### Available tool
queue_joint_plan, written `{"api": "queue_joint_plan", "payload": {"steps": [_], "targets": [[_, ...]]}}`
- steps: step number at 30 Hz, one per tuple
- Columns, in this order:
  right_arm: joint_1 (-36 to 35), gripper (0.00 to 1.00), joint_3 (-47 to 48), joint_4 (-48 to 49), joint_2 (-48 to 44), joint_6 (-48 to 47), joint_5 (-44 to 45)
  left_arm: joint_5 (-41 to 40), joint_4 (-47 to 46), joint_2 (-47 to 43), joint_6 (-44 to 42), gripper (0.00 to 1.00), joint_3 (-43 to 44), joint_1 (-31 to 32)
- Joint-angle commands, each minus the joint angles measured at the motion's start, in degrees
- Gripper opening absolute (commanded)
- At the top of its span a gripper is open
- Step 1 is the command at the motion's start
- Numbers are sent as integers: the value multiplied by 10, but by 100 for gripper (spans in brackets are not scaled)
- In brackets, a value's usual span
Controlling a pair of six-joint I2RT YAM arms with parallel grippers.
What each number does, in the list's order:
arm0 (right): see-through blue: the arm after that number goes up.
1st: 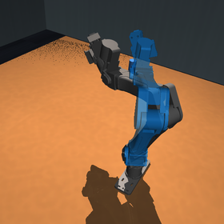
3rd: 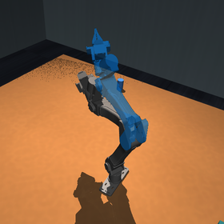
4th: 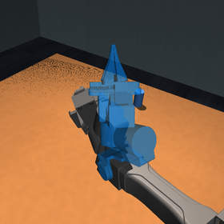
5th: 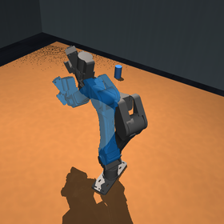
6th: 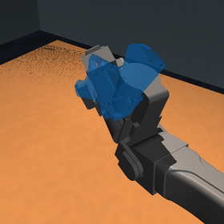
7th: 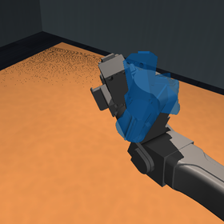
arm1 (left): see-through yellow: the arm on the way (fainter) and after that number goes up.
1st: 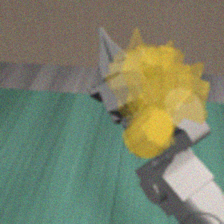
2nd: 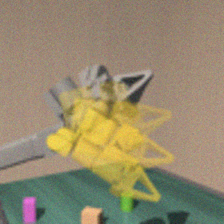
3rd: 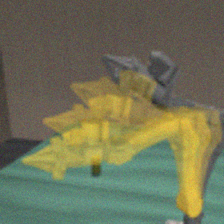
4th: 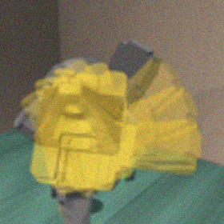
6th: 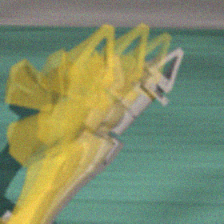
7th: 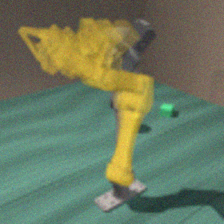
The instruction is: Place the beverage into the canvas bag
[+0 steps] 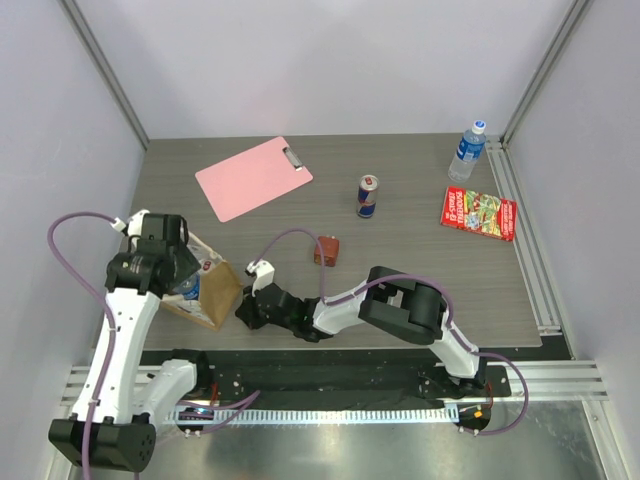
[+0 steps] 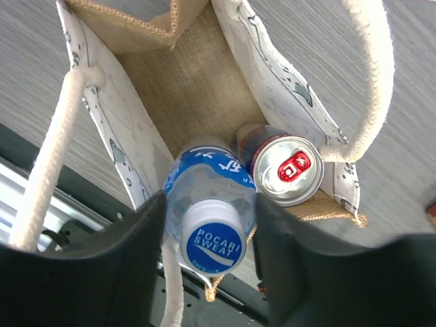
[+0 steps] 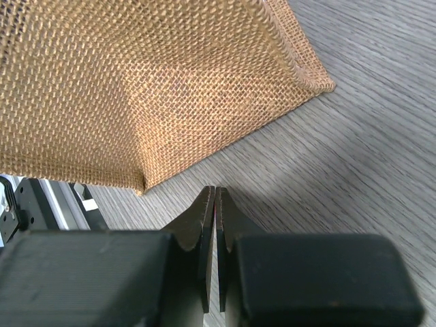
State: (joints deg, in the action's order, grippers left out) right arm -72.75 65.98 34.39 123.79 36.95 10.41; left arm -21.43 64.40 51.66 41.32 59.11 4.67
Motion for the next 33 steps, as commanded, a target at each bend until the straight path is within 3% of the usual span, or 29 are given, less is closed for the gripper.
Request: {"api": "queue_joint_plan", "payload": {"steps": [1, 5, 13, 20, 21, 23, 25, 27, 30, 33], "targets": [[-2, 9, 9, 10, -7, -10, 17, -19, -23, 3, -19, 36, 1, -4], [-2, 9, 9, 10, -10, -10, 16, -74, -2, 0, -36, 0, 36, -3], [-2, 9, 10, 9, -7, -10, 13, -69, -2, -9, -42, 0, 32, -3], [-2, 9, 12, 8, -6, -11, 12, -8, -17, -14, -14, 0, -7, -3], [-2, 10, 13, 7, -5, -10, 13, 11, -18, -11, -12, 16, -9, -3], [-2, 12, 13, 3, -7, -13, 13, 13, -11, -9, -10, 26, -7, -4], [-3, 14, 13, 3, -7, -14, 14, 0, -2, -11, -10, 59, 2, -3], [-2, 16, 13, 2, -7, -14, 12, -12, 5, -19, -8, 78, 24, -3], [-2, 20, 14, -15, -19, -14, 7, -21, 17, -26, -12, 89, 68, -3], [-2, 24, 8, -51, -57, -27, 7, -23, 19, -21, -34, 94, 125, -3]]}}
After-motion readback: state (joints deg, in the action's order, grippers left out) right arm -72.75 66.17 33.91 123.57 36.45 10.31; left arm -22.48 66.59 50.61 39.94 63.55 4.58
